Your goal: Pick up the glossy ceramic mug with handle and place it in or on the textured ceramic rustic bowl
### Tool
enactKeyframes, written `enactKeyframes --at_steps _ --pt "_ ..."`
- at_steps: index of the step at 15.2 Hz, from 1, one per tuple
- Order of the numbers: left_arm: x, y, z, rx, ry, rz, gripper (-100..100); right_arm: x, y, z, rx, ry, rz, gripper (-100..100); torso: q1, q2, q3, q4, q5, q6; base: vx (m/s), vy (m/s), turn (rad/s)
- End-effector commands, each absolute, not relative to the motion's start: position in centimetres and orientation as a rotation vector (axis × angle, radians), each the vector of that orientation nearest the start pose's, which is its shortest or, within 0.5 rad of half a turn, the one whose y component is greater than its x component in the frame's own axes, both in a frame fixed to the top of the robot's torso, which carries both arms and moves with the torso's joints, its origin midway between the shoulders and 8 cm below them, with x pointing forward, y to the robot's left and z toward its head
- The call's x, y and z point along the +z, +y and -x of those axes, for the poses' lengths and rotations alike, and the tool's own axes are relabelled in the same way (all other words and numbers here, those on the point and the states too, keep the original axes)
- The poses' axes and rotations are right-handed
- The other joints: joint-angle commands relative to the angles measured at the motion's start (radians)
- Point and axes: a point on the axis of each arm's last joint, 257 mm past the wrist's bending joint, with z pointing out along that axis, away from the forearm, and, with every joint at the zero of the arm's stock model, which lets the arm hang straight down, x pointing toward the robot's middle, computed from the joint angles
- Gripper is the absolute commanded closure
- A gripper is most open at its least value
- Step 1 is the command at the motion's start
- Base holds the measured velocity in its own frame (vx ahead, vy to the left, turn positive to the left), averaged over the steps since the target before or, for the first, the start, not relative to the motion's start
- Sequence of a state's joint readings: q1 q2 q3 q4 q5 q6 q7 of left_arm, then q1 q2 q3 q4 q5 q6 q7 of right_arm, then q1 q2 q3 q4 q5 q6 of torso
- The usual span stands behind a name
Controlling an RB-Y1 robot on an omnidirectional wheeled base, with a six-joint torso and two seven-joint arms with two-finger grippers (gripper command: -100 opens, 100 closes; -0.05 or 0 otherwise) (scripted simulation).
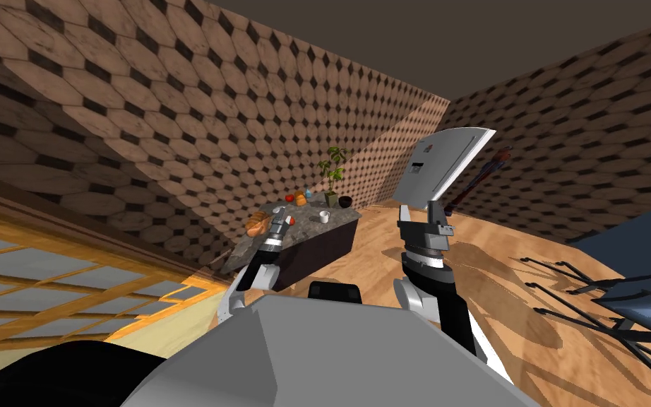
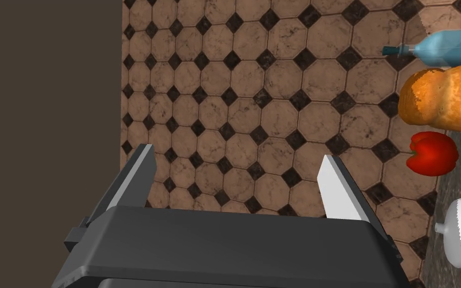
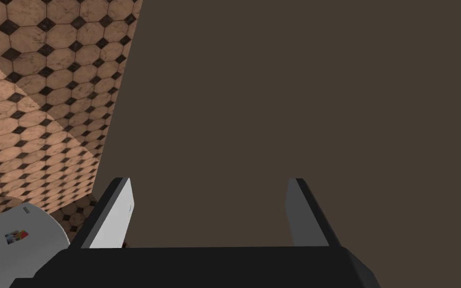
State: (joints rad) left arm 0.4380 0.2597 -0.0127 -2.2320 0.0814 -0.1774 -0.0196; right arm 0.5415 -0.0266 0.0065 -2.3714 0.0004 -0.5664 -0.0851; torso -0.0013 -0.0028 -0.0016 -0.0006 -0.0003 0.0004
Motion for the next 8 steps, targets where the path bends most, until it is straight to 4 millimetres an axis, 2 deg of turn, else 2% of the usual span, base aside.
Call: enactKeyframes --at_steps 1,8 --pt "-5.6 27.3 -40.8 -1.227 1.059 0.774 -100 6.3 -27.1 -31.1 1.404 0.533 -0.569 0 0.000 0.000 0.000 0.000 0.000 0.000 0.034 -0.024 -0.088" --pt "-8.7 28.5 -42.1 -1.162 1.215 0.827 -100 6.3 -27.1 -31.1 1.405 0.533 -0.569 0 0.000 0.000 0.000 0.000 0.000 0.000 0.034 -0.023 -0.092"
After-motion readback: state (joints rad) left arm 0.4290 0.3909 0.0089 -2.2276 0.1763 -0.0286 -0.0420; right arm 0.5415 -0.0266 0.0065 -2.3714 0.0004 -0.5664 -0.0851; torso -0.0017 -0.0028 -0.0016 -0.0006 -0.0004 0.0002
